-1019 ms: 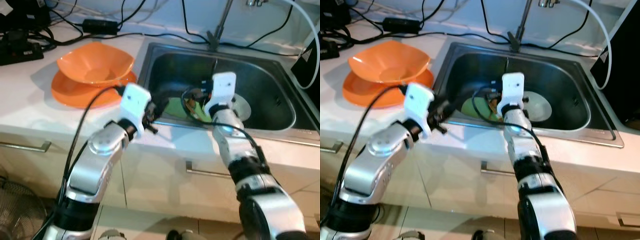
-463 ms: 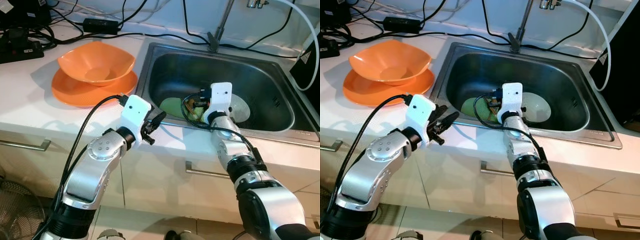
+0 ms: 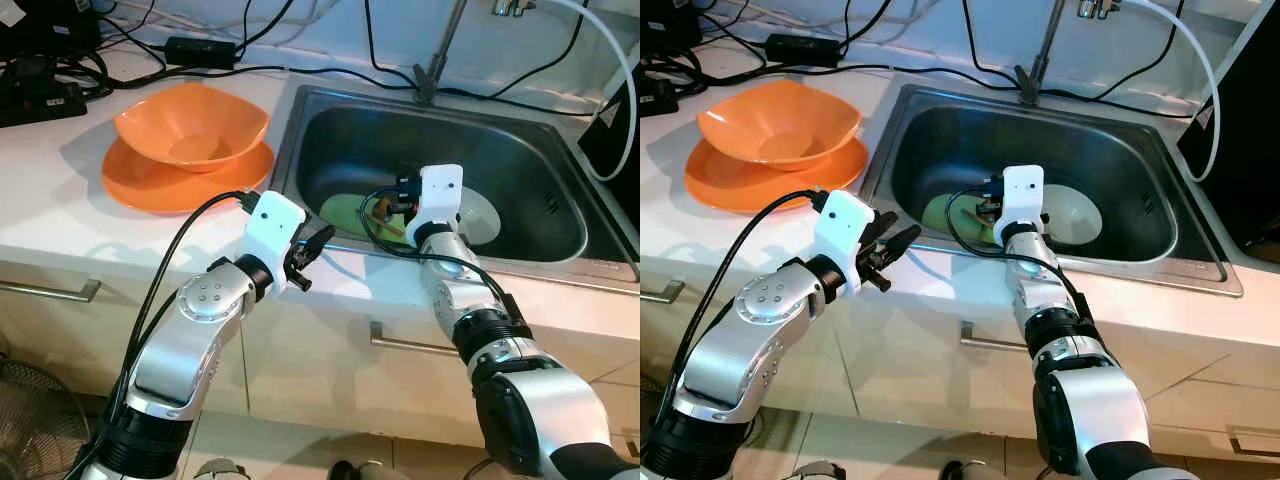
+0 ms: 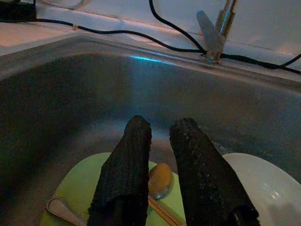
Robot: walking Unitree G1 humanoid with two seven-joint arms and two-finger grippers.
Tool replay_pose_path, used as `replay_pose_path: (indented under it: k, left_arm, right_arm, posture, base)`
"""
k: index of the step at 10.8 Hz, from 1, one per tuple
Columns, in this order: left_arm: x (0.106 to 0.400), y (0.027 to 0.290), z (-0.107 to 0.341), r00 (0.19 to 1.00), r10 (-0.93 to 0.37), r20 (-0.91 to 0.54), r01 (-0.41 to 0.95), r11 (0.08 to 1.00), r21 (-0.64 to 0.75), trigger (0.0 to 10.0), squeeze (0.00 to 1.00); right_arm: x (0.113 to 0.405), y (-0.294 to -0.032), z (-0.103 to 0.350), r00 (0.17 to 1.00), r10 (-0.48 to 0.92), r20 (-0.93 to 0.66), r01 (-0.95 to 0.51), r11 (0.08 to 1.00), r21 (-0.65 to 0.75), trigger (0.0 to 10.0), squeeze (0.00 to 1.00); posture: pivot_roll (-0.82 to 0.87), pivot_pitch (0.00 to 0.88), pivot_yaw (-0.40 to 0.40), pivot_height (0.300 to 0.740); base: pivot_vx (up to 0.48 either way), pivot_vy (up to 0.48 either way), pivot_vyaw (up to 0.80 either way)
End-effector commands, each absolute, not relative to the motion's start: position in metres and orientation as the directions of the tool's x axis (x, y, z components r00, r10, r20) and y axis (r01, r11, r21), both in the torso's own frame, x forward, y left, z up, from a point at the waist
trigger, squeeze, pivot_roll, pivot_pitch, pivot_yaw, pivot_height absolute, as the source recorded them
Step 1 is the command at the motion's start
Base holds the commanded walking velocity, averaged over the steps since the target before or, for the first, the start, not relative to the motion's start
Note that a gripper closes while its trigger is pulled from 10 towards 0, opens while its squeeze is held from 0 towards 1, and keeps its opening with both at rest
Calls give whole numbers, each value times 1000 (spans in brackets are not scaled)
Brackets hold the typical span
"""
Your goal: Kitchen organization
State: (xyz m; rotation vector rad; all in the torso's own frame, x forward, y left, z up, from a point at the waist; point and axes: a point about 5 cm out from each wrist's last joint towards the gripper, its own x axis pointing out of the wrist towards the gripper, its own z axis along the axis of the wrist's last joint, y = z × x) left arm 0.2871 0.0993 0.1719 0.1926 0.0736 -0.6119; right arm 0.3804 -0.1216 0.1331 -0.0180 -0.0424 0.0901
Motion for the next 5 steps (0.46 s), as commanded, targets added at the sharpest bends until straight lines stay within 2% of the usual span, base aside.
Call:
replay_pose_path:
  k: [1, 5]
  left_arm:
    - [286, 96, 173, 815, -568, -114, 579, 797, 169, 10000, 0]
    - [292, 97, 173, 844, -529, -85, 536, 826, 174, 10000, 0]
  right_arm:
    - [382, -130, 143, 994, 60, 94, -60, 998, 5, 10000, 0]
    - [373, -136, 175, 960, 27, 280, -37, 999, 34, 10000, 0]
  posture:
    - [42, 89, -121, 740]
    - [7, 94, -114, 740]
  base:
    - [0, 0, 0]
    - [0, 0, 0]
